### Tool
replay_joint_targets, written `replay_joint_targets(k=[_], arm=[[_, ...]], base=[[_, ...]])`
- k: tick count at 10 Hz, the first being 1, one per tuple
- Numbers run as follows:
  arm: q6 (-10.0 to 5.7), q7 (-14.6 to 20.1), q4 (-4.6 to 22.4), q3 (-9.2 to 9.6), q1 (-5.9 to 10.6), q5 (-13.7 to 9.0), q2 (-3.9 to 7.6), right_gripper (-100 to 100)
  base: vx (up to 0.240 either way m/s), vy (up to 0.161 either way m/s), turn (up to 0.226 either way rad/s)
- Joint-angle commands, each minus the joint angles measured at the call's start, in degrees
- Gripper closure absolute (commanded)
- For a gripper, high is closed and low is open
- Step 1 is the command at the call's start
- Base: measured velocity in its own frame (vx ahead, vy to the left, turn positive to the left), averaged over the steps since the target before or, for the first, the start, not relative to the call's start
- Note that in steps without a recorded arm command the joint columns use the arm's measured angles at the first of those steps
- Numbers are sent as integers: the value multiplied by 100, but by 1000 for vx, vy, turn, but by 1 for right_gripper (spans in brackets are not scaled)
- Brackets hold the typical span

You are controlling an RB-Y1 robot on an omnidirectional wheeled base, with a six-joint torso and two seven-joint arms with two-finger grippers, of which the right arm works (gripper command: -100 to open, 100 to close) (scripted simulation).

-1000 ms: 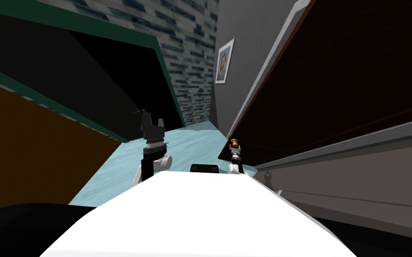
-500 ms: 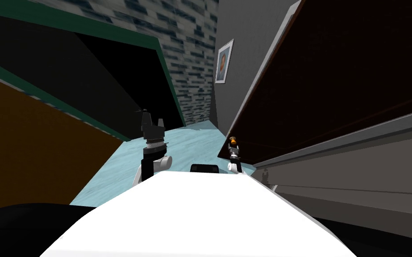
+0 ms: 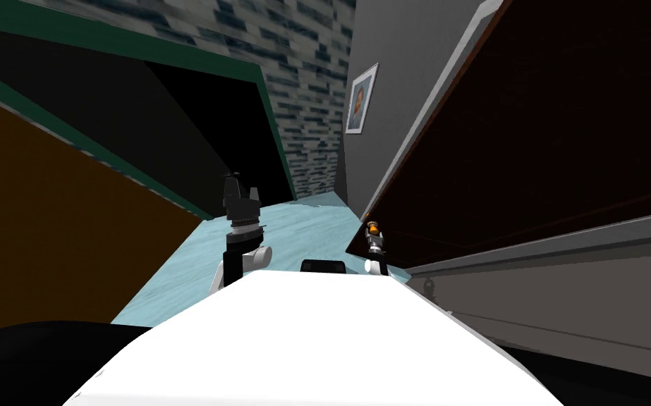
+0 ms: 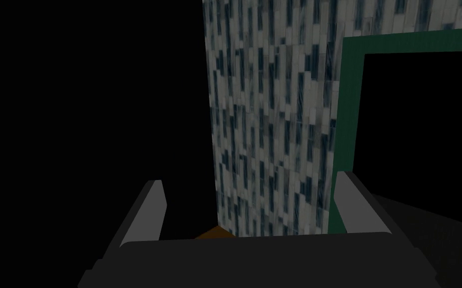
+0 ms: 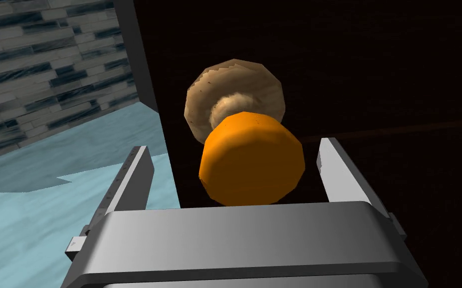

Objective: Pull the door open

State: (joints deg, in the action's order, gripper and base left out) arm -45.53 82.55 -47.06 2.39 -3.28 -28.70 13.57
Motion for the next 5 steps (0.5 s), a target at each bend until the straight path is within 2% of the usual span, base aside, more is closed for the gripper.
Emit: replay_joint_targets(k=[1, 2, 3, 5], arm=[[-125, 163, 162, -44, -6, -34, 124, -100], [-51, 70, 20, -29, -58, -20, 59, -100], [-51, 70, 20, -29, -58, -20, 59, 100], [-51, 70, 20, -29, -58, -20, 59, 100]], base=[[170, -13, 103], [84, -11, 22], [-7, -9, -52], [-27, -8, 7]])
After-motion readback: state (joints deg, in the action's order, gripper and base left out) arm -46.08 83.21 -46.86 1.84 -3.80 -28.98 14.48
